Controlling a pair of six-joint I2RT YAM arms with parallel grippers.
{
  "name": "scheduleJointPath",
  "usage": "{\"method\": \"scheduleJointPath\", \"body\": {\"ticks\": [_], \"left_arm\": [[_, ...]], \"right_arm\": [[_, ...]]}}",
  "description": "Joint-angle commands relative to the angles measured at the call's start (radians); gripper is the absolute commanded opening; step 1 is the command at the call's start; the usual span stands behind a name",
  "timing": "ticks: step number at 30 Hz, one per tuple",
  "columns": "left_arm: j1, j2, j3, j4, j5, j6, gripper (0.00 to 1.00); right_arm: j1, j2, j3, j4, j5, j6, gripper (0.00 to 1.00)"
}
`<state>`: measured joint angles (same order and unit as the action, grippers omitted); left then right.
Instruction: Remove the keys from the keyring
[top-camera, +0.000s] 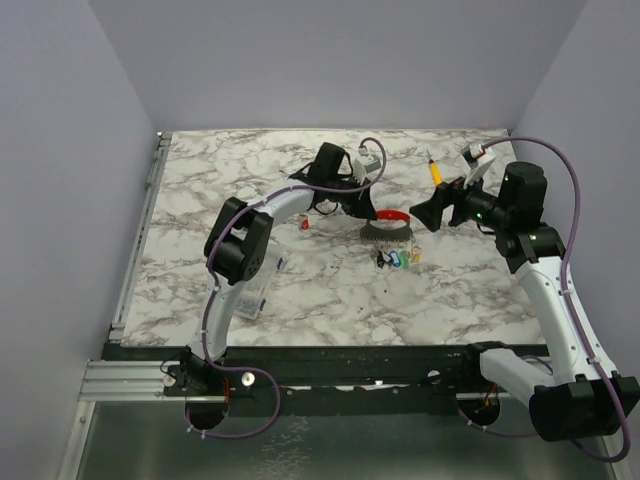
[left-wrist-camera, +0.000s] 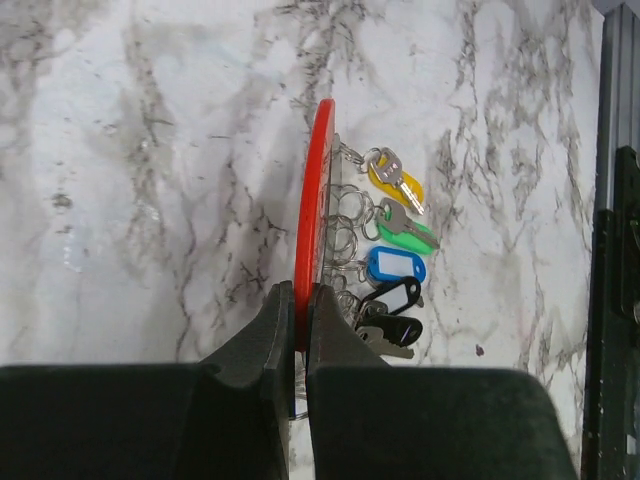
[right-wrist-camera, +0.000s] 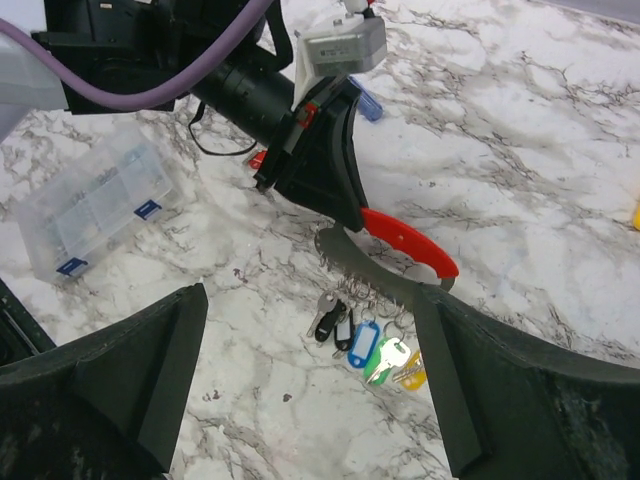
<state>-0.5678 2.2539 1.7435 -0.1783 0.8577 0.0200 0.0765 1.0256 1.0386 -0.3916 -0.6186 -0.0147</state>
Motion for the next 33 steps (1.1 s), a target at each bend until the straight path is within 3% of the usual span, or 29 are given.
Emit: {"method": "scheduleJointPath", "body": {"ticks": [1,6,16,21,28,33], "left_arm": [[0.024,0.065,0.059,0.041,-0.111,-0.017,0.00],[0.041,0.105,0.096,0.041,-0.135,-0.053,0.01],[0.075,0.054,0.165,-0.004,-0.249,-0.076,0.75],[0.089,0.009,0.282,-0.182,-0.338,0.019,0.97],[0.168,-0.086,0.395,-0.456,-0.408,0.054,0.99],[0.307,-0.159,0.422,-0.592,-0.420,0.014,0.99]], "right_arm": [[-0.007,0.018,0.012,0.005,0.017,0.012,0.95],[-0.007,0.038,0.021,0.007,0.011,0.012,1.00],[-0.007,0.089,0.055,0.001,-0.002,-0.014,1.00],[-0.007,0.136,0.078,0.011,-0.011,-0.043,1.00],[-0.017,0.234,0.160,-0.002,-0.048,-0.081,1.00],[-0.059,0.333,0.253,-0.081,-0.081,-0.084,1.00]]}}
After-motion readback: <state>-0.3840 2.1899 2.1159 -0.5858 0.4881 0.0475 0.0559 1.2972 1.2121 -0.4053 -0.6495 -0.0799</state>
